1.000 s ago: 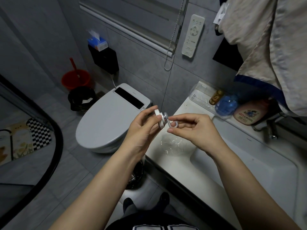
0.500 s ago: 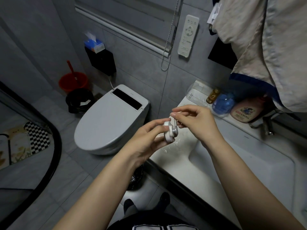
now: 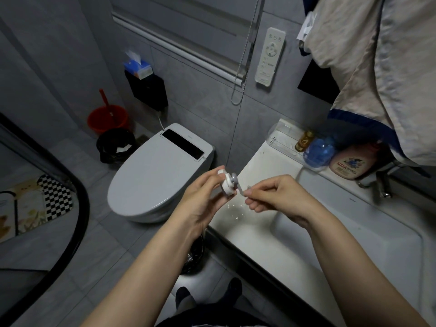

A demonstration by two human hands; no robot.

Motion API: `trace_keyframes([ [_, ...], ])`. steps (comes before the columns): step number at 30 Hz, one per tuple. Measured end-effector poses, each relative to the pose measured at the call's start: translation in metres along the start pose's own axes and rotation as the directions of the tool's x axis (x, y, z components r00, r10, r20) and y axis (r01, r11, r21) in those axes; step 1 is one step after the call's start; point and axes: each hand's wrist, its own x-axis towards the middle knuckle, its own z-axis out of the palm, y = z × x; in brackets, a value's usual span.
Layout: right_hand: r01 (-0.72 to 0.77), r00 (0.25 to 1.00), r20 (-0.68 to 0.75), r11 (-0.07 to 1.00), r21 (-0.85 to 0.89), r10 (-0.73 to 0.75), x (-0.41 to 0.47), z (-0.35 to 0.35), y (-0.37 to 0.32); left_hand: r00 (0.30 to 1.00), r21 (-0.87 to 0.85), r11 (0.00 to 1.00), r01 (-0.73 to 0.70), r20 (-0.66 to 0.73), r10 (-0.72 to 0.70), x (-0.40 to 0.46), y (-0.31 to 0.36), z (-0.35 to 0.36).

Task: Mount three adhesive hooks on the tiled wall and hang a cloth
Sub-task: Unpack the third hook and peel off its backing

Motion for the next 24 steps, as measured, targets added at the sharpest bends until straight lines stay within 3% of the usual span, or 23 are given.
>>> trace_keyframes([
  [2, -0.024, 0.996, 0.082, 1.000, -0.008, 0.024, -0.003, 0.004, 0.000, 1.000, 0.040, 0.999, -0.014, -0.016, 0.015, 0.001, 0.000, 0.000],
  [4, 0.004, 0.998, 0.065, 1.000, 0.023, -0.005, -0.002, 0.008, -0.002, 1.000, 0.053, 0.998, -0.016, -0.014, 0.017, 0.001, -0.001, -0.002],
  [12, 0.214, 0.961, -0.200, 0.973, 0.088, -0.193, 0.012, 0.021, -0.009, 0.999, 0.147, 0.989, 0.007, 0.048, -0.014, -0.003, -0.011, -0.001],
  [15, 0.298, 0.909, -0.308, 0.955, 0.011, -0.280, 0.018, 0.021, -0.008, 0.994, 0.163, 0.986, 0.039, 0.092, -0.055, -0.006, -0.013, 0.000],
  [17, 0.270, 0.897, -0.351, 0.962, -0.052, -0.270, 0.022, 0.018, -0.002, 0.994, 0.161, 0.986, 0.039, 0.095, -0.055, -0.007, -0.011, -0.001],
  [21, 0.167, 0.939, -0.286, 0.980, -0.112, -0.192, 0.019, 0.018, 0.012, 1.000, 0.031, 1.000, 0.007, -0.002, -0.007, -0.002, 0.001, -0.004],
  [24, 0.201, 0.969, -0.165, 0.977, 0.077, -0.186, 0.006, 0.025, 0.014, 0.996, 0.004, 0.997, -0.071, -0.054, 0.071, 0.002, 0.006, -0.007],
])
